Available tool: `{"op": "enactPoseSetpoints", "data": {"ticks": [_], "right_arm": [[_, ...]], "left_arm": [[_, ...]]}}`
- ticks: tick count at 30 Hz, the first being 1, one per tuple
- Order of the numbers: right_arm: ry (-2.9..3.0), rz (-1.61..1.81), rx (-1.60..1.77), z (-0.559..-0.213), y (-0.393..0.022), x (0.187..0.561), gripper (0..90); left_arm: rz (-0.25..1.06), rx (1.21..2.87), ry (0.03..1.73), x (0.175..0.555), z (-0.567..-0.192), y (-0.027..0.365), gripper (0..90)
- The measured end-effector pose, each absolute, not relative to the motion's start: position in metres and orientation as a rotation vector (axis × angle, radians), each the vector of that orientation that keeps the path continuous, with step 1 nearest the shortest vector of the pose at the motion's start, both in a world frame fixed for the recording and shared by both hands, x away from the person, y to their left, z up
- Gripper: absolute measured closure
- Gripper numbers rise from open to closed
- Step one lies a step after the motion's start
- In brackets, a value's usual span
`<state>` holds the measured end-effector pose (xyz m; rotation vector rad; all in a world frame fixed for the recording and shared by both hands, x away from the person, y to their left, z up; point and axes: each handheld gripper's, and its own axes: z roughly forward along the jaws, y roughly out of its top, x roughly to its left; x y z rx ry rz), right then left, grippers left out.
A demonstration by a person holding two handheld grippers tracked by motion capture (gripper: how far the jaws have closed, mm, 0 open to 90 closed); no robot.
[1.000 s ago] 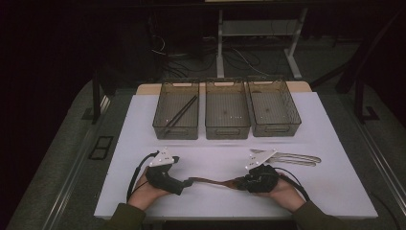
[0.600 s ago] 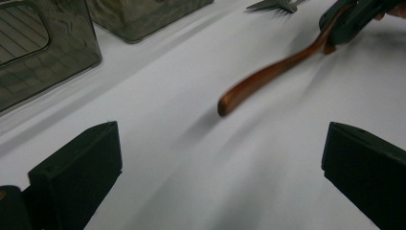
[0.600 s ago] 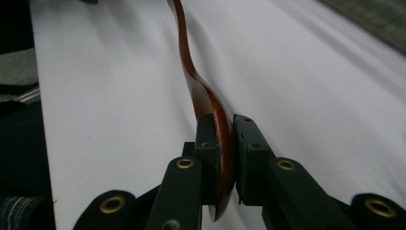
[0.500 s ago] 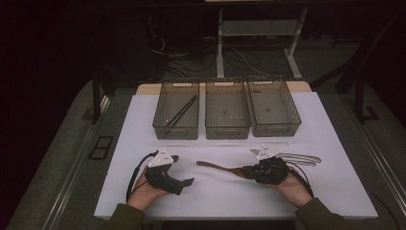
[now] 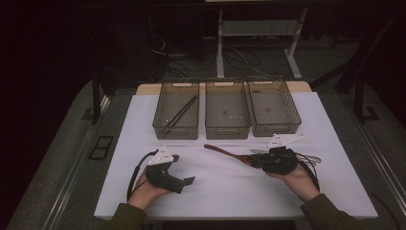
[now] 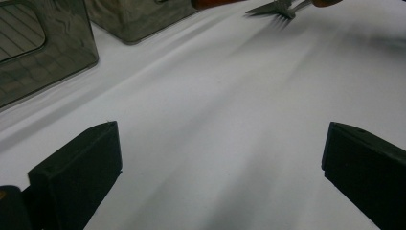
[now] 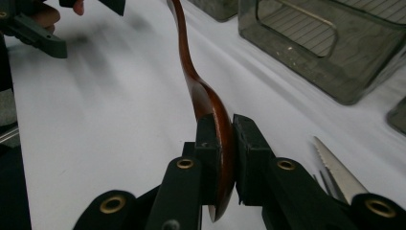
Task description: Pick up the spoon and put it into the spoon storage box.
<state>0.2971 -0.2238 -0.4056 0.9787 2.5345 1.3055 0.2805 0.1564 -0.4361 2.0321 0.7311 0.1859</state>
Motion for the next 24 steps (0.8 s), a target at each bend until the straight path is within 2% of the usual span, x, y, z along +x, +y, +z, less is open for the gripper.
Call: {"op": "enactPoseSetpoints", "data": {"ticks": [24], "right_arm": [[2.39, 1.347, 0.995, -0.365, -0.236, 0.322, 80.2]], "left_arm": [[0.237, 2.033, 0.716, 0.275, -0.438, 0.16, 0.0]]}}
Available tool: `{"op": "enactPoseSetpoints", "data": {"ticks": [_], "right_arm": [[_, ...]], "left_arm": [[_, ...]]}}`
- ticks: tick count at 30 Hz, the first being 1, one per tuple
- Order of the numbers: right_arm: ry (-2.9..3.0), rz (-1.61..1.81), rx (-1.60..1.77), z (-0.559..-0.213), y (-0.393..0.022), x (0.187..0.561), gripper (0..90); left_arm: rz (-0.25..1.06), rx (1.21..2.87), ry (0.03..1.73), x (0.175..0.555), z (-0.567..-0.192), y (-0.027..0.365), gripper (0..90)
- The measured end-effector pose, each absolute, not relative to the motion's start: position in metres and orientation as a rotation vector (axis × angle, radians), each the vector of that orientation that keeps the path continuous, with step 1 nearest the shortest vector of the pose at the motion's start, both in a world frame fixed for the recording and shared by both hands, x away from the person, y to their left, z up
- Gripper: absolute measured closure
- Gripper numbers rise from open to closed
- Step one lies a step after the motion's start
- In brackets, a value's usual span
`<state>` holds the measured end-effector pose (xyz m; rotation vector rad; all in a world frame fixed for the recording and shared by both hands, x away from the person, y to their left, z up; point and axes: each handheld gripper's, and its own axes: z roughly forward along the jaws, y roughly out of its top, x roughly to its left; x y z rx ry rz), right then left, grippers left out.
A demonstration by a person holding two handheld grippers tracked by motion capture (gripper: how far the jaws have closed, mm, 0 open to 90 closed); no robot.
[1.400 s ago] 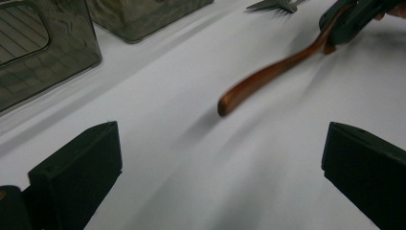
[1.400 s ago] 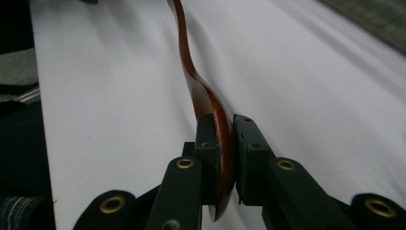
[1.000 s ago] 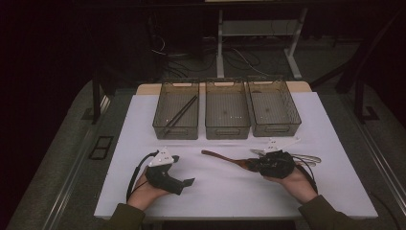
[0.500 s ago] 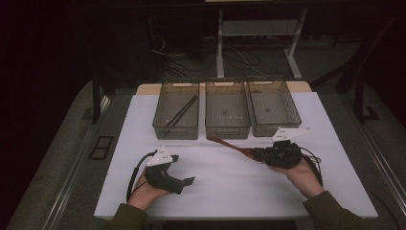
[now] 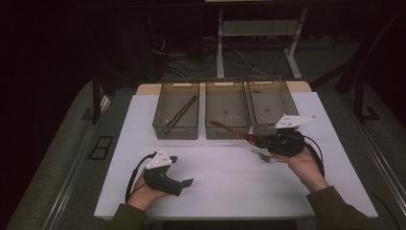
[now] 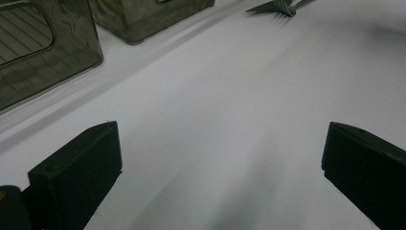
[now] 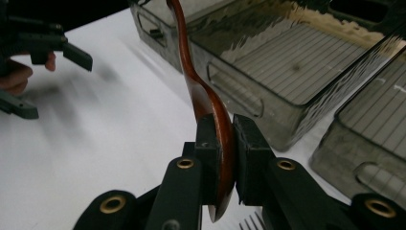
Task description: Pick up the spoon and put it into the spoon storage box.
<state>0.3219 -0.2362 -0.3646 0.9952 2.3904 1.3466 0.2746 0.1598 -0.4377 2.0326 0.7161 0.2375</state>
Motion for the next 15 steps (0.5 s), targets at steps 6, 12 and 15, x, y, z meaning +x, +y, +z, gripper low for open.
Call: {"op": "enactPoseSetpoints", "data": {"ticks": [6, 12, 15], "right_arm": [[2.341, 1.362, 1.026, -0.356, -0.24, 0.331, 80.2], [2.306, 1.346, 1.032, -0.352, -0.237, 0.344, 80.3], [2.29, 1.339, 1.049, -0.351, -0.234, 0.353, 80.2]], "left_arm": [[0.238, 2.028, 0.72, 0.274, -0.437, 0.159, 0.0], [0.239, 2.025, 0.713, 0.275, -0.437, 0.158, 0.0], [0.243, 2.031, 0.705, 0.275, -0.437, 0.157, 0.0]]}}
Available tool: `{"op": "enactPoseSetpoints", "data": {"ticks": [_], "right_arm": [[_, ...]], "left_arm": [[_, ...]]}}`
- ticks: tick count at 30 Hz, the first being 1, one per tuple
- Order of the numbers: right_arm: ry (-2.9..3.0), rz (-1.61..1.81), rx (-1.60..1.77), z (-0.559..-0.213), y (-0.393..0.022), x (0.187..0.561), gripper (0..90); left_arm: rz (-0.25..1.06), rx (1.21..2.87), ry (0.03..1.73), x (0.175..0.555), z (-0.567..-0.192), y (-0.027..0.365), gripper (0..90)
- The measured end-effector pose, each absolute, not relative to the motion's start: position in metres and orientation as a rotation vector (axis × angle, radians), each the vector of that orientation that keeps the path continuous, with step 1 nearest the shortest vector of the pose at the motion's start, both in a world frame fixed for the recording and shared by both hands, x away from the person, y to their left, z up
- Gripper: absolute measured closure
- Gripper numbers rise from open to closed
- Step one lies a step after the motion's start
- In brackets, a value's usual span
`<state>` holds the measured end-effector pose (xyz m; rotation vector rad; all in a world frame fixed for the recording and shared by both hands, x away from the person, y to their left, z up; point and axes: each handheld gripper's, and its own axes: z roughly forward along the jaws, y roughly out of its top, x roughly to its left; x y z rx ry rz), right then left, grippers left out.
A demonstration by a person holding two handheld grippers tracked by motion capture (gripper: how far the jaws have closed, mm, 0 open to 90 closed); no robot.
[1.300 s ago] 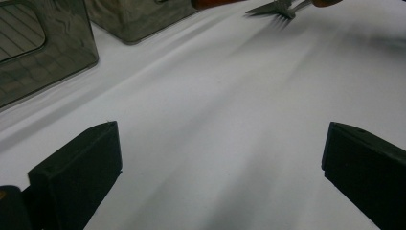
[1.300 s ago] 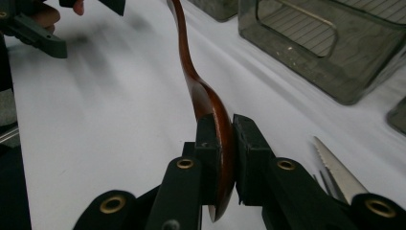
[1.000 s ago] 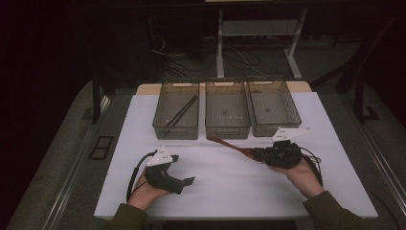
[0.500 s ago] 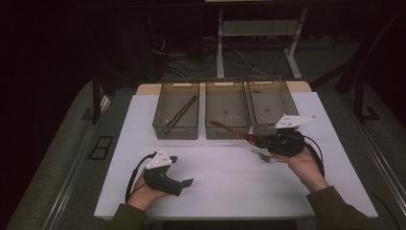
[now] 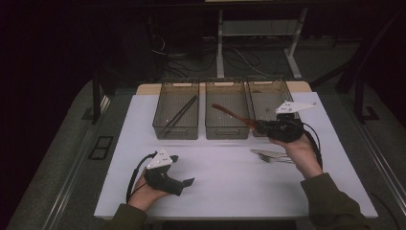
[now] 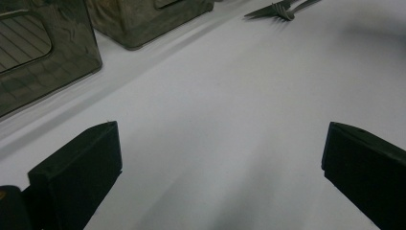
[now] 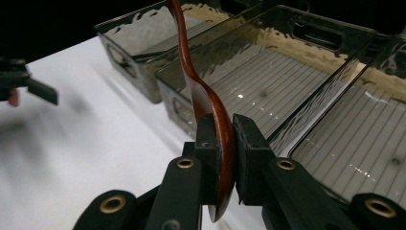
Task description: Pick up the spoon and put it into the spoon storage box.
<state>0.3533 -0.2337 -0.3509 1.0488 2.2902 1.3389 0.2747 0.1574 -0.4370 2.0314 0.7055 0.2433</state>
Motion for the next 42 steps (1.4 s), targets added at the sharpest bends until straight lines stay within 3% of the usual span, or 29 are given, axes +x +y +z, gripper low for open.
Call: {"op": "enactPoseSetpoints", "data": {"ticks": [21, 40, 42], "right_arm": [[2.239, 1.222, 1.197, -0.362, -0.205, 0.413, 80.2], [2.289, 1.079, 1.224, -0.388, -0.188, 0.426, 80.0], [2.283, 1.084, 1.214, -0.388, -0.187, 0.425, 75.3]], "left_arm": [[0.232, 2.04, 0.696, 0.275, -0.438, 0.156, 0.0], [0.227, 2.037, 0.696, 0.275, -0.439, 0.155, 0.0], [0.226, 2.037, 0.696, 0.275, -0.439, 0.155, 0.0]]}}
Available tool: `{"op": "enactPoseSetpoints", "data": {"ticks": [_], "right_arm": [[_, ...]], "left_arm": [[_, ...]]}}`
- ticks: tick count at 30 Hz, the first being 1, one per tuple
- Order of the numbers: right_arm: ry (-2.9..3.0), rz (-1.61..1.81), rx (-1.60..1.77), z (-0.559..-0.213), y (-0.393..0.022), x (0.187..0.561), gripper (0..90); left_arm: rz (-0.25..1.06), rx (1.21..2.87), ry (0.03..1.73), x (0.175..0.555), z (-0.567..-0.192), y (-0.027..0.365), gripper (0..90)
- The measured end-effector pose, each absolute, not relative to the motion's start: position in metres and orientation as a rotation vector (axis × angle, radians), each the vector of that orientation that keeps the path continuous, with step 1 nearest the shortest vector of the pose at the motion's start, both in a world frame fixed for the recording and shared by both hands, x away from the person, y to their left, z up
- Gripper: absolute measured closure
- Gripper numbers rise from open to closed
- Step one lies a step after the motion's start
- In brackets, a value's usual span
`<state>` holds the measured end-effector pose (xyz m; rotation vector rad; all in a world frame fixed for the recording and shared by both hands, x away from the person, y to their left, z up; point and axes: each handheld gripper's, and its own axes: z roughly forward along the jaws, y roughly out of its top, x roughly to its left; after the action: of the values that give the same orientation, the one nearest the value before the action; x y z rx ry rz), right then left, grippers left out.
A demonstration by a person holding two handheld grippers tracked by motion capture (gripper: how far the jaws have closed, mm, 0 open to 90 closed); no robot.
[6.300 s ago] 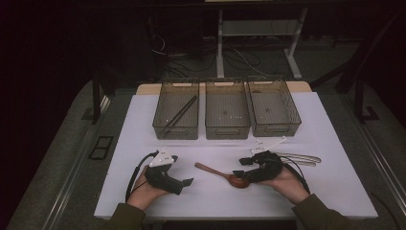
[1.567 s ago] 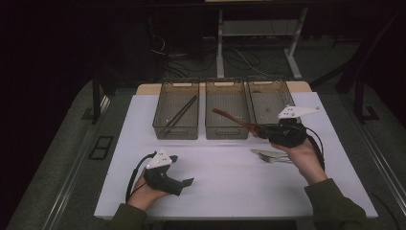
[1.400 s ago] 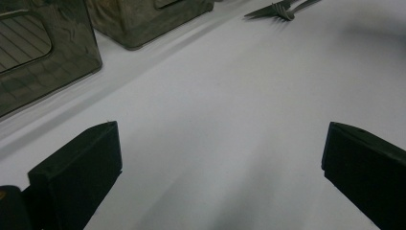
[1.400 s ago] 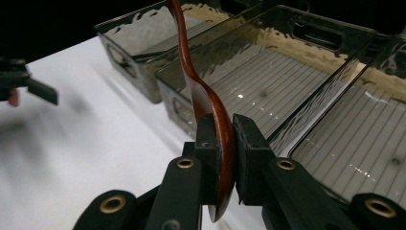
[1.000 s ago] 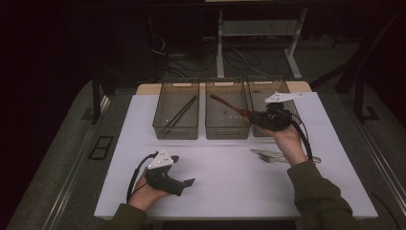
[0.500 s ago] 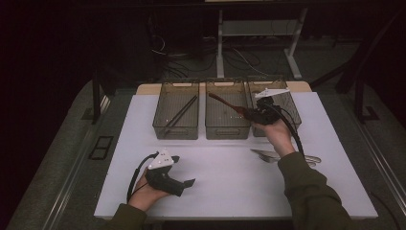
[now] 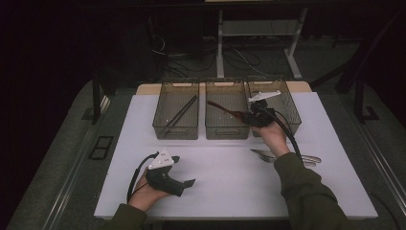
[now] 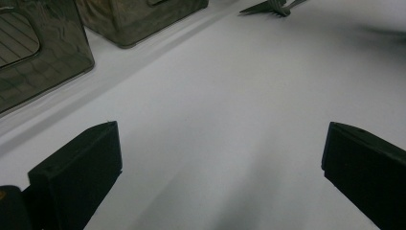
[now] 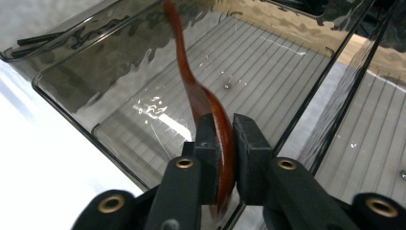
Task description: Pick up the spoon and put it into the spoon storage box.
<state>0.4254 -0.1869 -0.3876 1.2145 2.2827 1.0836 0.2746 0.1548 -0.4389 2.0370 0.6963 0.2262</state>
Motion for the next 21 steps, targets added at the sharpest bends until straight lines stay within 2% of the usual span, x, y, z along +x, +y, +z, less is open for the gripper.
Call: {"op": "enactPoseSetpoints", "data": {"ticks": [12, 21], "right_arm": [[2.265, 1.21, 1.21, -0.381, -0.197, 0.421, 56.4], [2.255, 1.303, 1.166, -0.368, -0.217, 0.405, 47.6]], "left_arm": [[0.226, 2.039, 0.696, 0.274, -0.439, 0.155, 0.0], [0.227, 2.042, 0.697, 0.275, -0.439, 0.156, 0.0]]}}
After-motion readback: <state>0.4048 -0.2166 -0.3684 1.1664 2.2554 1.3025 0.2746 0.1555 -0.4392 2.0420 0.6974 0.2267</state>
